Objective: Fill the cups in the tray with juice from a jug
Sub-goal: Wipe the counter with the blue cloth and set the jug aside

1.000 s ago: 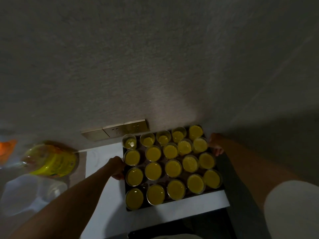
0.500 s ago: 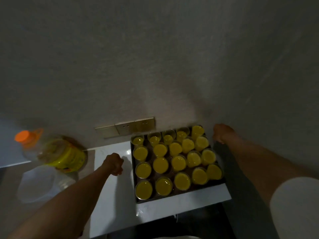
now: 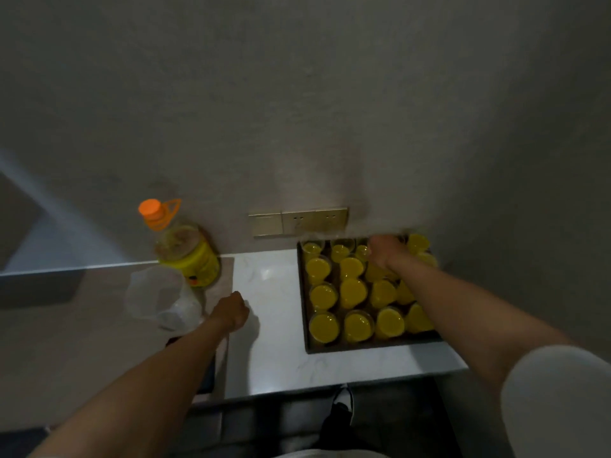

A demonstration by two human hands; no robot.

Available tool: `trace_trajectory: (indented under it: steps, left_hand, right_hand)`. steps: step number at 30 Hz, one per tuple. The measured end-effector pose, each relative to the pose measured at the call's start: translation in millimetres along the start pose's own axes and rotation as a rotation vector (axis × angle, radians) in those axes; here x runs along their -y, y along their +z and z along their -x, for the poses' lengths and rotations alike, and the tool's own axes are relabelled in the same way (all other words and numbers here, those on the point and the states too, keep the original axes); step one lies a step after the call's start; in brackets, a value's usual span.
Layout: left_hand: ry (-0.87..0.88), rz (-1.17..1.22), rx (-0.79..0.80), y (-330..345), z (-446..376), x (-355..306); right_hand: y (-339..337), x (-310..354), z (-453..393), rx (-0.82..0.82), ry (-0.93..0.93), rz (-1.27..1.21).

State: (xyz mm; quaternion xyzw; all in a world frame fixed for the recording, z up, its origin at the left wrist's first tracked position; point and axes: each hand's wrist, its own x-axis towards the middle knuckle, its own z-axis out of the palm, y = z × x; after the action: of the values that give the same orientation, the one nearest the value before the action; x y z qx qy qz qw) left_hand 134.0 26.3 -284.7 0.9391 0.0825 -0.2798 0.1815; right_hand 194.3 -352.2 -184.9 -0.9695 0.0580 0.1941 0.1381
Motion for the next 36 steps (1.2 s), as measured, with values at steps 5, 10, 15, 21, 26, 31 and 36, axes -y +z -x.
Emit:
trace_trajectory:
  steps: [5,10,15,21,26,31,36]
  left_hand:
    - [-0.016,-0.004,-0.032,17.3,-2.9,33.2]
    - [-0.011,0.03,-0.088,34.0,2.8,43.8]
    - [0.094,0.032,-0.119,43.3,13.8,57.9]
    - [0.185,0.063,-0.119,53.3,34.4,68.7]
    - [0.267,0.116,-0.136,61.2,48.0,90.5]
    - [0.229,0.057,-0.236,70.8,58.8,83.9]
    - [0.391,-0.156,-0.168,79.6,57.8,87.1]
  right_hand:
    - [34.0,63.3,-0.8,0.021,-0.112,0.002]
    - [75.7,109.5,11.6,0.114,-0.25,0.039]
    - [134.0,150.0,31.2,0.183,-0.374,0.024]
    - [219.0,192.1,73.9,0.29,-0.435,0.006]
    - [266.8,219.3,91.8,0.174,-0.447,0.012]
    - [318.1,228.2,90.7,0.072,-0.458,0.045]
    - [323.4,218.1,82.2,-0.067,-0.427,0.104]
